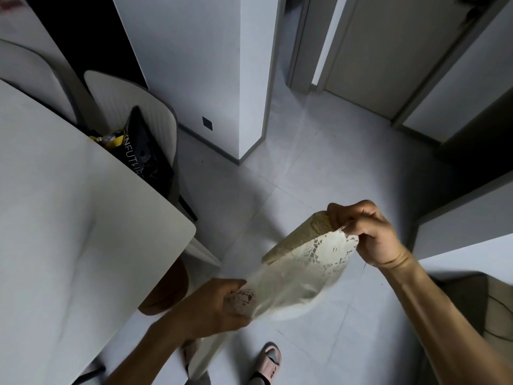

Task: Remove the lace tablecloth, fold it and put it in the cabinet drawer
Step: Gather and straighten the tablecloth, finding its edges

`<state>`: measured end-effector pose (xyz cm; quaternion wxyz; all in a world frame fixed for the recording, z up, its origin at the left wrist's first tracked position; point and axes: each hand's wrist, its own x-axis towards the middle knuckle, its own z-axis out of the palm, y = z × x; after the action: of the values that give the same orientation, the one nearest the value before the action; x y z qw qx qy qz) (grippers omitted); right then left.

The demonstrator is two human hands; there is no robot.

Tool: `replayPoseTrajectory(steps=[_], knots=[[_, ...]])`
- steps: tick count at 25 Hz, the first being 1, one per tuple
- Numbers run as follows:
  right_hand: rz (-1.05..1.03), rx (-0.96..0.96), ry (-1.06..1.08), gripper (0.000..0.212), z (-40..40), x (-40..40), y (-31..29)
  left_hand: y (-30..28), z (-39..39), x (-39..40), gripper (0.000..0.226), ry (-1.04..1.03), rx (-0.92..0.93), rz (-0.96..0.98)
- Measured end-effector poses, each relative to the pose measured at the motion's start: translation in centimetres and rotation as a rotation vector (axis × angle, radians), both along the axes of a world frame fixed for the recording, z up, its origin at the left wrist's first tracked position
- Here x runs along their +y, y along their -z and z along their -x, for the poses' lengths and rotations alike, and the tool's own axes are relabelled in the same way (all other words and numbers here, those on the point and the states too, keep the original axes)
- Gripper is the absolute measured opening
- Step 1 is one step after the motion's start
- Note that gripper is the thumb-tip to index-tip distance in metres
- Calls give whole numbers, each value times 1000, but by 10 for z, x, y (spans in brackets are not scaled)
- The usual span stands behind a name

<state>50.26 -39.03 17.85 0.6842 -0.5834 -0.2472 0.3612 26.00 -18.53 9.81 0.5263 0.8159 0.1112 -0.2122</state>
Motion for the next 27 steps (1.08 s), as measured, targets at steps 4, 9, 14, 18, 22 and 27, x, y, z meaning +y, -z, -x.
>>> replayPoseTrajectory(steps=[4,9,14,18,22,27], knots=[[-78,146,-131,27,10,-8,0,86,18,-14,40,36,222,-257],[-103,302,-289,48,7,-28,-4,120,18,-8,26,-139,19,-306],[-158,375,-239,33,5,-29,-8,87,-32,-9,14,132,-365,-318],[-137,383,-167,27,5,-30,-5,59,-66,-39,28,438,-560,-345],[-138,401,-148,26,-1,-38,3,40,-83,-68,41,479,-376,-202],[-20,316,-130,21,-13,-56,19,32,-80,-50,30,464,-112,-19]])
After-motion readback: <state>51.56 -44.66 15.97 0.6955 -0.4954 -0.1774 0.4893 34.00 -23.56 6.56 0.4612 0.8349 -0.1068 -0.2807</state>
